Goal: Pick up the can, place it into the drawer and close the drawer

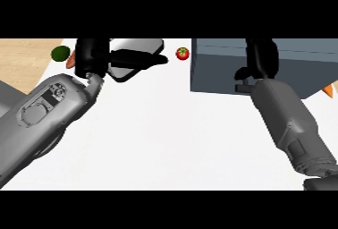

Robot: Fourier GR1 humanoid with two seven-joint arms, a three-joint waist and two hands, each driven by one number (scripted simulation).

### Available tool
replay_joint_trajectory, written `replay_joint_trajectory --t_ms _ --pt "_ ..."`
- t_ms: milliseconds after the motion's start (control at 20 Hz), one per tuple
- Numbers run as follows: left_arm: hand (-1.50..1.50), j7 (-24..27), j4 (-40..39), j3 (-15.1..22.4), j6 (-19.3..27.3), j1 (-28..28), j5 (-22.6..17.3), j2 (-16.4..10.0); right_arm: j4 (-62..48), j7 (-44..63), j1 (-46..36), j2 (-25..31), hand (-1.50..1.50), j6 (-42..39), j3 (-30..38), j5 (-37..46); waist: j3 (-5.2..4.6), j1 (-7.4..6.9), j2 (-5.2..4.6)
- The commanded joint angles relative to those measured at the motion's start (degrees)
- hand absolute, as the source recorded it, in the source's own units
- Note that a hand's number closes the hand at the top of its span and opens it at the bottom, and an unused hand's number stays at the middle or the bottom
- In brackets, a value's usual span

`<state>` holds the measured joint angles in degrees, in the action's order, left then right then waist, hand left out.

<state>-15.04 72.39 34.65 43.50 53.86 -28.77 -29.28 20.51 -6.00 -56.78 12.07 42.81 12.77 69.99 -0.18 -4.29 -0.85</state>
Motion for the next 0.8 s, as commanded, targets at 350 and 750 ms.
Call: replay_joint_trajectory --t_ms 350,750 --pt "-1.5 0.56 5.42 -0.43 -0.79 -4.67 1.76 -1.48 -6.48 -3.54 -8.05 0.6 -1.5 -2.18 3.2 -2.54 0.38 -1.4 -1.03" --pt "-1.5 3.44 5.25 -0.12 1.07 -8.74 3.16 0.39 -2.85 -13.3 -10.39 -4.06 -1.5 -5.37 12.85 -15.06 0.44 -0.61 -0.94"
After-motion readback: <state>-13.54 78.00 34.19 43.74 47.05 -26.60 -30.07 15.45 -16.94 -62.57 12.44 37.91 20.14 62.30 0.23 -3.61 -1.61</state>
